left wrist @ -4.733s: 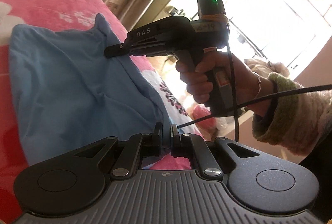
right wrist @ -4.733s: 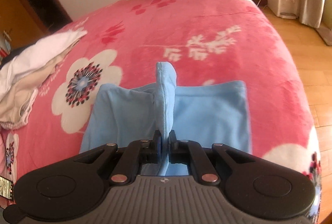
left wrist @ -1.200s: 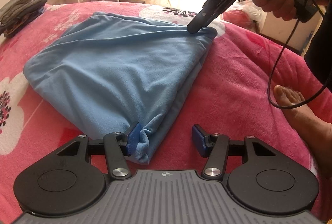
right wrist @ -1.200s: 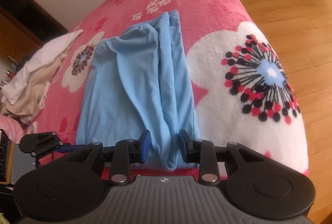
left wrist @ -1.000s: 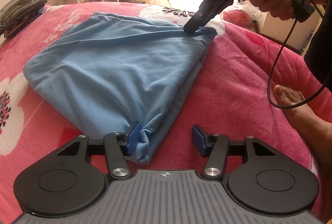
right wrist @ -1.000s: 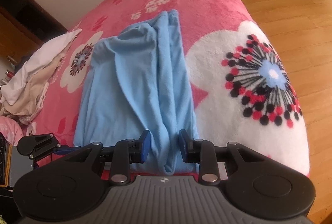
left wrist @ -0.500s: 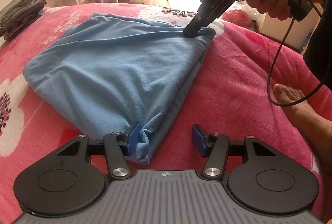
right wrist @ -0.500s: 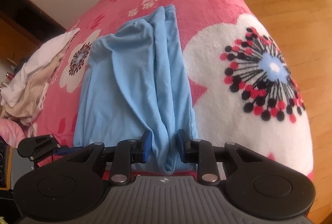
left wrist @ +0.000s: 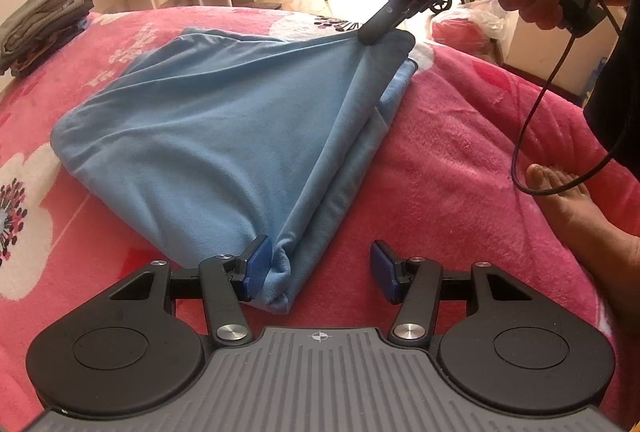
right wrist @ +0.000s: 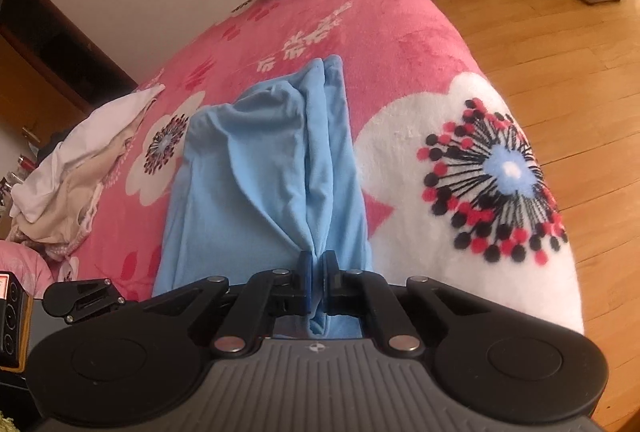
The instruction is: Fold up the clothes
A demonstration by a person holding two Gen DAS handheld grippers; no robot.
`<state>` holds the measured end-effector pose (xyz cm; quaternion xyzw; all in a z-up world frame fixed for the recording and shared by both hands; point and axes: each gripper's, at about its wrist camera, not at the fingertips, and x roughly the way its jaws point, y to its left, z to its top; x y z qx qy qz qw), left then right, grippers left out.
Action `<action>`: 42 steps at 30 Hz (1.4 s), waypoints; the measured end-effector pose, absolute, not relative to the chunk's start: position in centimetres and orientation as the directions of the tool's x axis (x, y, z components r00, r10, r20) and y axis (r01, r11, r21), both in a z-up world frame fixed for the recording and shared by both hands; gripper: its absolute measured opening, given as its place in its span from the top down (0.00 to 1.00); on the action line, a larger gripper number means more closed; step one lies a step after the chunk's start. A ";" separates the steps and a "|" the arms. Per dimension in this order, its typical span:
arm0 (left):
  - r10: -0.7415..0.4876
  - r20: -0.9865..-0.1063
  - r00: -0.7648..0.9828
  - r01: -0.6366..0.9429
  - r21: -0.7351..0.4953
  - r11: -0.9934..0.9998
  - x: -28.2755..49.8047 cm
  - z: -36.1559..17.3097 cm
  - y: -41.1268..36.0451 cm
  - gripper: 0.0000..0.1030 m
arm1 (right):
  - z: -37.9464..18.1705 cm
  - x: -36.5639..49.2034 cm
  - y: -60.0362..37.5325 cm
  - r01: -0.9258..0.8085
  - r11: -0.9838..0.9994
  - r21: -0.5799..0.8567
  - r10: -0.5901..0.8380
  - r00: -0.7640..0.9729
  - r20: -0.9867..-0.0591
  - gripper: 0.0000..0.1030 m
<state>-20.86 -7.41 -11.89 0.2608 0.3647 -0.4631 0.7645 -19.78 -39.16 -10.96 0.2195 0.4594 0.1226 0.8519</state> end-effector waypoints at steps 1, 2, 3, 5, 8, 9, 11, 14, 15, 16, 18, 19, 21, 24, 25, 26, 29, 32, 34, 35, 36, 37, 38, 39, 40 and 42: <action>-0.518 -0.799 0.305 0.898 0.060 0.436 -20.9 -11.9 -7.4 0.47 | -11.0 -19.8 -39.2 -0.007 0.875 0.485 0.409 0.548 -0.730 0.96; -0.517 -0.799 0.305 0.897 0.059 0.438 -20.9 -11.8 -7.3 0.47 | -11.0 -19.8 -39.3 -0.008 0.875 0.484 0.408 0.548 -0.730 0.96; -0.517 -0.799 0.306 0.896 0.058 0.440 -20.9 -11.7 -7.3 0.47 | -11.0 -19.9 -39.4 -0.008 0.876 0.483 0.407 0.549 -0.730 0.96; -0.517 -0.800 0.305 0.894 0.054 0.445 -20.9 -11.5 -7.2 0.47 | -11.0 -19.9 -39.5 -0.012 0.878 0.479 0.406 0.550 -0.730 0.96; -0.511 -0.802 0.308 0.889 0.052 0.455 -20.8 -11.2 -6.9 0.47 | -11.5 -19.9 -39.8 -0.003 0.880 0.475 0.399 0.546 -0.737 0.96; -0.508 -0.803 0.311 0.886 0.053 0.460 -20.8 -11.1 -6.7 0.47 | -11.8 -19.9 -39.9 0.002 0.880 0.475 0.398 0.541 -0.740 0.96; -0.501 -0.804 0.320 0.880 0.056 0.471 -20.7 -10.8 -6.4 0.47 | -12.4 -19.9 -40.1 0.014 0.879 0.476 0.397 0.533 -0.747 0.96; -0.489 -0.801 0.347 0.866 0.073 0.495 -20.5 -10.5 -5.9 0.47 | -13.0 -19.9 -40.2 0.034 0.872 0.488 0.400 0.525 -0.751 0.95; -0.486 -0.798 0.357 0.860 0.078 0.504 -20.4 -10.4 -5.8 0.47 | -13.0 -19.9 -40.2 0.040 0.872 0.487 0.397 0.524 -0.754 0.93; -0.485 -0.795 0.366 0.856 0.083 0.511 -20.4 -10.3 -5.7 0.48 | -13.0 -19.9 -40.2 0.040 0.876 0.481 0.392 0.521 -0.758 0.93; -0.480 -0.790 0.382 0.849 0.095 0.520 -20.3 -10.2 -5.5 0.49 | -13.0 -19.9 -40.1 0.032 0.883 0.467 0.387 0.513 -0.766 0.92; -0.477 -0.789 0.388 0.847 0.102 0.522 -20.4 -10.2 -5.4 0.50 | -12.9 -19.9 -40.2 0.032 0.885 0.464 0.385 0.512 -0.768 0.92; -0.463 -0.789 0.404 0.844 0.127 0.521 -20.5 -10.2 -5.3 0.57 | -12.8 -20.0 -40.2 0.034 0.886 0.463 0.382 0.513 -0.769 0.92; -0.442 -0.794 0.417 0.832 0.138 0.538 -20.6 -10.2 -5.0 0.59 | -12.4 -20.2 -40.0 0.034 0.894 0.446 0.364 0.524 -0.770 0.92; -0.434 -0.796 0.421 0.827 0.141 0.544 -20.7 -10.2 -4.8 0.59 | -12.0 -20.3 -39.8 0.029 0.904 0.426 0.346 0.533 -0.772 0.92; -0.427 -0.798 0.425 0.823 0.144 0.550 -20.7 -10.2 -4.7 0.59 | -11.7 -20.4 -38.9 -0.013 0.912 0.410 0.352 0.537 -0.767 0.92; -0.416 -0.802 0.428 0.801 0.124 0.586 -20.6 -10.2 -4.2 0.59 | -10.9 -20.7 -35.7 -0.167 0.917 0.363 0.393 0.536 -0.747 0.92; -0.425 -0.803 0.419 0.779 0.077 0.622 -20.4 -10.3 -3.8 0.63 | -10.0 -20.9 -32.5 -0.317 0.898 0.306 0.435 0.528 -0.730 0.92; -0.429 -0.803 0.414 0.765 0.052 0.641 -20.2 -10.5 -3.8 0.65 | -9.4 -21.0 -30.3 -0.412 0.872 0.263 0.462 0.519 -0.719 0.92; -0.431 -0.802 0.414 0.763 0.047 0.645 -20.2 -10.5 -3.7 0.66 | -9.2 -21.1 -29.2 -0.458 0.856 0.241 0.476 0.513 -0.715 0.92; -0.435 -0.800 0.414 0.762 0.043 0.647 -20.3 -10.4 -3.7 0.66 | -8.9 -21.2 -28.2 -0.503 0.837 0.217 0.489 0.506 -0.710 0.92; -0.438 -0.798 0.415 0.760 0.040 0.648 -20.4 -10.4 -3.7 0.67 | -8.6 -21.3 -27.1 -0.546 0.815 0.193 0.502 0.499 -0.706 0.92; -0.441 -0.796 0.415 0.761 0.039 0.647 -20.5 -10.4 -3.7 0.69 | -8.3 -21.3 -26.0 -0.587 0.792 0.168 0.514 0.491 -0.703 0.92; -0.444 -0.794 0.416 0.763 0.040 0.645 -20.6 -10.4 -3.8 0.70 | -8.5 -21.5 -24.7 -0.634 0.761 0.137 0.523 0.475 -0.707 0.92; -0.442 -0.796 0.413 0.766 0.041 0.642 -20.7 -10.5 -3.9 0.70 | -8.7 -21.8 -23.5 -0.673 0.732 0.107 0.529 0.461 -0.713 0.92; -0.434 -0.805 0.403 0.772 0.045 0.633 -20.9 -10.9 -4.2 0.70 | -9.0 -22.5 -21.6 -0.730 0.681 0.057 0.535 0.442 -0.720 0.92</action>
